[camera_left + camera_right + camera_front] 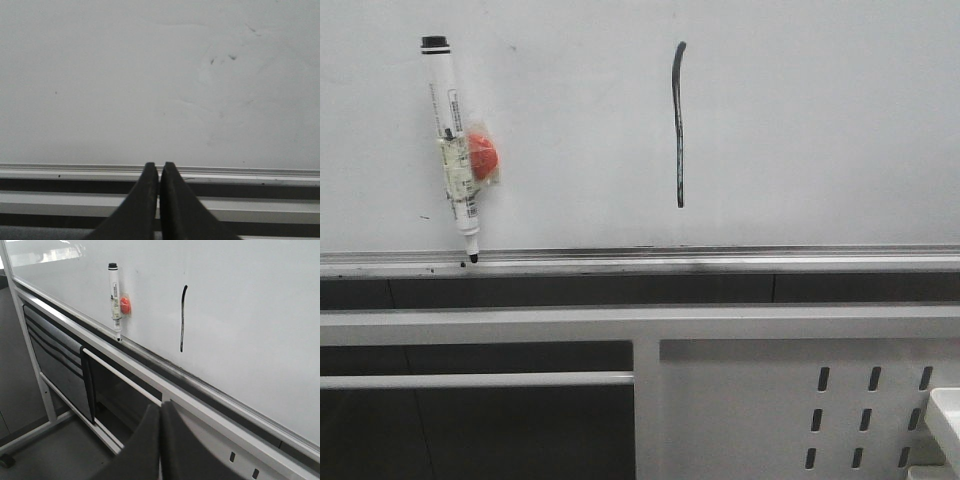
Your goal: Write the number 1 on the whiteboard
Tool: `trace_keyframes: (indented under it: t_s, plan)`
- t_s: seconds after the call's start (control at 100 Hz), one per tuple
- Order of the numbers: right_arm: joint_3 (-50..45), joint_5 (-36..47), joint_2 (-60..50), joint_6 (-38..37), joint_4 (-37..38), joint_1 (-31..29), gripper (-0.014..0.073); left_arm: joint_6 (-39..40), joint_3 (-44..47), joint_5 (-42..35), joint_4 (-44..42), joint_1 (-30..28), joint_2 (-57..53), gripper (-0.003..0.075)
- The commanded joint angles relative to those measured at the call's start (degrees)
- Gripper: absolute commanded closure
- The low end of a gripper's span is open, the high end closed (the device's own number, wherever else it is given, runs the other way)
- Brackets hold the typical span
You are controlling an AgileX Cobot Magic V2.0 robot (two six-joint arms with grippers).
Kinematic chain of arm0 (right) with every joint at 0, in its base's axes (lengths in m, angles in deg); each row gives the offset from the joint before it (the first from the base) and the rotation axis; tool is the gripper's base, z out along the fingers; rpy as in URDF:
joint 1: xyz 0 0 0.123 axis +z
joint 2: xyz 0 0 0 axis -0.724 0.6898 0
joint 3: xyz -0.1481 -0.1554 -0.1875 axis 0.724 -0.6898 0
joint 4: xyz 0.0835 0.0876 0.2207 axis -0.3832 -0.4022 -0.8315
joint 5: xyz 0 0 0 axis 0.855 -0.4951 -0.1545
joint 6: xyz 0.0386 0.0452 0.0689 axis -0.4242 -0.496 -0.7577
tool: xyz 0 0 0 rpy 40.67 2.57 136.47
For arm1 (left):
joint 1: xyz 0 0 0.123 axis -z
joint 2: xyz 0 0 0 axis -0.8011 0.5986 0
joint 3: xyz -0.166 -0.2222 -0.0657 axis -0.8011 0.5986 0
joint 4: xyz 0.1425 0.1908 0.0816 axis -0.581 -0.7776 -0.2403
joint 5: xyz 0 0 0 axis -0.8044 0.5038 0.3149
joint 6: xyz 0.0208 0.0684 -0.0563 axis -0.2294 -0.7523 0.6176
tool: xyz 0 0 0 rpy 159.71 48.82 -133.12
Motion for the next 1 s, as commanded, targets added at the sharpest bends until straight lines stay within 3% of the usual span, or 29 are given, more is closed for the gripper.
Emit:
trace_keyframes:
  t_s: [0.0,0.28,0.99]
  plan:
    - [1.32,4.33,0.7,-0.2,1.05,0.11,0.0663,-0.21,1.87,-2.74,0.69,-0.37,-0.6,0.074]
    - [1.32,4.33,0.7,-0.2,1.05,0.11,0.0663,-0.42,1.87,7.0,0.71,-0.27,-1.22,0.074]
    - [1.32,4.33,0.7,-0.2,1.05,0.11,0.0663,-2.17,1.97,6.88,1.3,0.07,-1.22,0.074]
